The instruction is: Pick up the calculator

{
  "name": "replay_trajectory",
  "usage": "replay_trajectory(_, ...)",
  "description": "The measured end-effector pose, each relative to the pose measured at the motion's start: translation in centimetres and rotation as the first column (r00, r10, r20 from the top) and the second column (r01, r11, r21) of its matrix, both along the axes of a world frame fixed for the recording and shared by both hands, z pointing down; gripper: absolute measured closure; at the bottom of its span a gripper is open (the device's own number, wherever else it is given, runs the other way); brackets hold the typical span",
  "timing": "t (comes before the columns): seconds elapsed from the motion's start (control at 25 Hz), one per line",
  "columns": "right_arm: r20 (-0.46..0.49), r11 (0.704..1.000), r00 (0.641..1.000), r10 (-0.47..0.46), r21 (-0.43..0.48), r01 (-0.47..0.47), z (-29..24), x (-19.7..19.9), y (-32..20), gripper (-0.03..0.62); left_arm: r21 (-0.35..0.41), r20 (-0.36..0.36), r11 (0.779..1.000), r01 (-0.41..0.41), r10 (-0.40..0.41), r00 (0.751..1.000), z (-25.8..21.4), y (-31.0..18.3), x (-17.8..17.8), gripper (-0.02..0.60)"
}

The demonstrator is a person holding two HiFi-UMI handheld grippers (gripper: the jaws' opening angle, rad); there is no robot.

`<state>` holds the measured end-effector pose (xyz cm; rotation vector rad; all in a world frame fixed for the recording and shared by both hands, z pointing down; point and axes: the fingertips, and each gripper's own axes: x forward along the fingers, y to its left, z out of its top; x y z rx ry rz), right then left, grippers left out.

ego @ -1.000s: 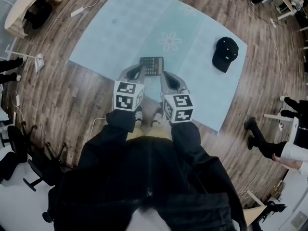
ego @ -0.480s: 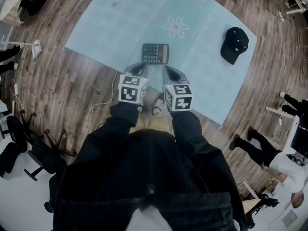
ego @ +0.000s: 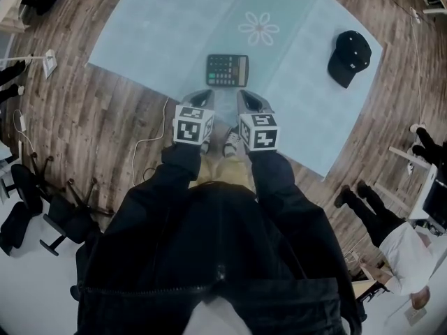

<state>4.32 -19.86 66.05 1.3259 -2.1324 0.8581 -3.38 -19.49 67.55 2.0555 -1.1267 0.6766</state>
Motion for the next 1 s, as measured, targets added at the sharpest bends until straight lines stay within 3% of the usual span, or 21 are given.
replay_trajectory(0.72,-0.033,0.994,0.999,0.031,-0.108,-0.035,5.2,1.7,-4.1,0.589,-0.083,0.007,0.997,0.003,-0.002,1.000,3.4,-3.8,-0.8,0.583)
replay_trajectory(1.0,-0.045,0.985,0.998,0.051,-0.163,-0.058,7.5,2.5,-5.0,0.528,-0.110,0.009,0.994,-0.007,0.008,1.000,4.4,-4.4,-0.5,0.583)
